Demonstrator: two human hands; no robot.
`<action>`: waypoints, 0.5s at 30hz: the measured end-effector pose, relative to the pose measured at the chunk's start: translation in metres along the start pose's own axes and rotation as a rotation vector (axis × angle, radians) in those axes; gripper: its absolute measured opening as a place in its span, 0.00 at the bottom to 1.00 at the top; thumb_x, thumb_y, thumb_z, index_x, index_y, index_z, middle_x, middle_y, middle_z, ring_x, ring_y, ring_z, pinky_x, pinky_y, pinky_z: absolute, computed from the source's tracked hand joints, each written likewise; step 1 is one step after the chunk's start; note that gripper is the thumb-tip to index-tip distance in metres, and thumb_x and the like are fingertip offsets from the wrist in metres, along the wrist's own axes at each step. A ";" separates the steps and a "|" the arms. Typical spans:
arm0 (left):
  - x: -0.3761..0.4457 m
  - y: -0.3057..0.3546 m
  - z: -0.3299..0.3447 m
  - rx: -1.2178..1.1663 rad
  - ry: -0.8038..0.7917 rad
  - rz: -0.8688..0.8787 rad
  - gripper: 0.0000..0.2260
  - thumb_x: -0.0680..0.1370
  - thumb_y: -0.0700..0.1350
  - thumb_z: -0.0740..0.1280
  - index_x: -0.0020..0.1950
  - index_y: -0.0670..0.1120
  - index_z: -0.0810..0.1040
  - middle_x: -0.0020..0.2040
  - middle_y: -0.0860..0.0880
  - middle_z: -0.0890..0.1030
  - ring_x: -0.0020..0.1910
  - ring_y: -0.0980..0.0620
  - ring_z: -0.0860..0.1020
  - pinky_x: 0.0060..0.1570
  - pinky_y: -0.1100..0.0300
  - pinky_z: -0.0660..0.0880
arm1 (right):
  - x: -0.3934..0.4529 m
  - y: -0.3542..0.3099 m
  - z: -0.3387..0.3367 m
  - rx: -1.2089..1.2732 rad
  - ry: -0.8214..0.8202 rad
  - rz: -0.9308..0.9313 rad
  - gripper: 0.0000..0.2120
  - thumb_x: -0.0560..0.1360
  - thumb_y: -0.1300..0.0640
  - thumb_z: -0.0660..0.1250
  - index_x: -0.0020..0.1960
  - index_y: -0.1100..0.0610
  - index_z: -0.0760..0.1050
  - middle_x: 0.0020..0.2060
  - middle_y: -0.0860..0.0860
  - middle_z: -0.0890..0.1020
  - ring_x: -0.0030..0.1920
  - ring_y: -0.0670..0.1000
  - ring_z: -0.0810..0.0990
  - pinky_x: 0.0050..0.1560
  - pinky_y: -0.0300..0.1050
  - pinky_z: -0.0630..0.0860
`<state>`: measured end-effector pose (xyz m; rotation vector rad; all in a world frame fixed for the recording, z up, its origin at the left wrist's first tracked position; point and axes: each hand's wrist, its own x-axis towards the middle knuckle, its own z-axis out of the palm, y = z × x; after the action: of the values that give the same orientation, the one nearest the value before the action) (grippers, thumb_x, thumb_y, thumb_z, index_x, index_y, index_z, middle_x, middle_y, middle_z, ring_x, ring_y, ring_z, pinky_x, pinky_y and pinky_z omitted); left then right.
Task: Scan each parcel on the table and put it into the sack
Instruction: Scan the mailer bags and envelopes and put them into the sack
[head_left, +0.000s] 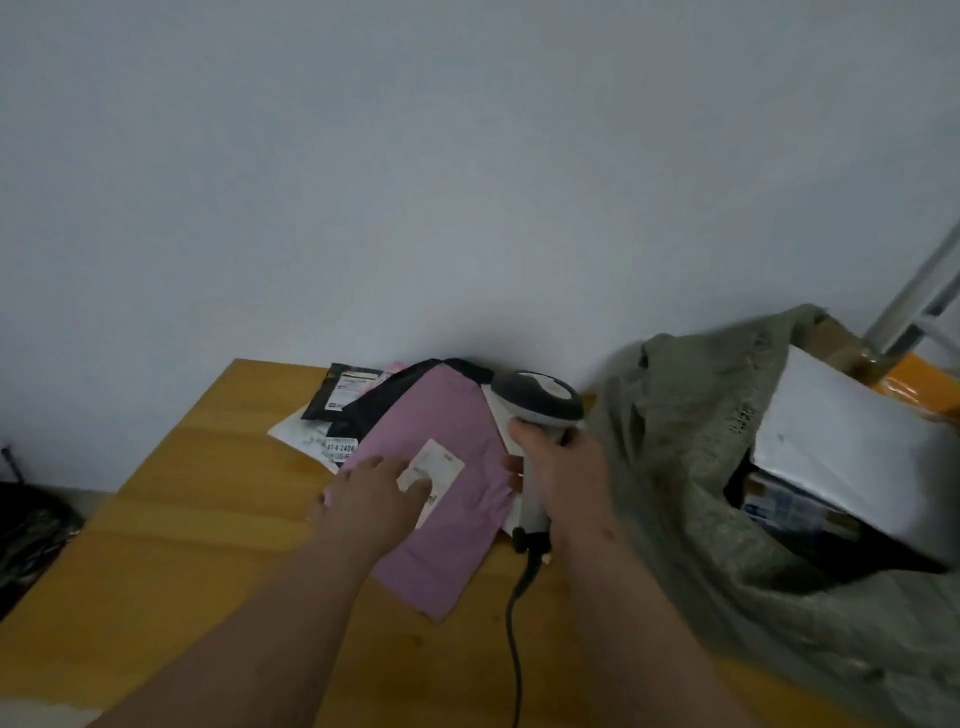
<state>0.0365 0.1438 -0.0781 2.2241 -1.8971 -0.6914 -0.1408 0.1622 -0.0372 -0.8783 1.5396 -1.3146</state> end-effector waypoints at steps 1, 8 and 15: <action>0.004 -0.006 0.002 -0.001 -0.014 -0.020 0.23 0.80 0.63 0.56 0.72 0.58 0.68 0.73 0.52 0.67 0.72 0.45 0.63 0.69 0.43 0.59 | 0.006 0.006 0.006 -0.023 -0.002 0.019 0.07 0.74 0.53 0.73 0.44 0.55 0.80 0.35 0.53 0.85 0.41 0.55 0.85 0.47 0.51 0.83; 0.067 -0.032 0.011 -0.017 -0.128 -0.015 0.25 0.80 0.61 0.58 0.75 0.53 0.65 0.75 0.49 0.66 0.73 0.45 0.64 0.71 0.46 0.61 | 0.055 0.042 0.045 -0.092 0.082 0.171 0.08 0.74 0.50 0.72 0.43 0.55 0.79 0.35 0.53 0.85 0.37 0.52 0.84 0.44 0.49 0.83; 0.133 -0.011 0.017 -0.168 -0.277 0.108 0.22 0.82 0.55 0.59 0.75 0.49 0.67 0.71 0.47 0.71 0.65 0.46 0.73 0.61 0.56 0.70 | 0.093 0.070 0.053 -0.144 0.278 0.236 0.08 0.74 0.50 0.72 0.42 0.55 0.80 0.36 0.53 0.84 0.40 0.56 0.84 0.47 0.56 0.83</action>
<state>0.0525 0.0214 -0.1313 1.9941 -1.9761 -1.1454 -0.1199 0.0708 -0.1248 -0.5946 1.9107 -1.2006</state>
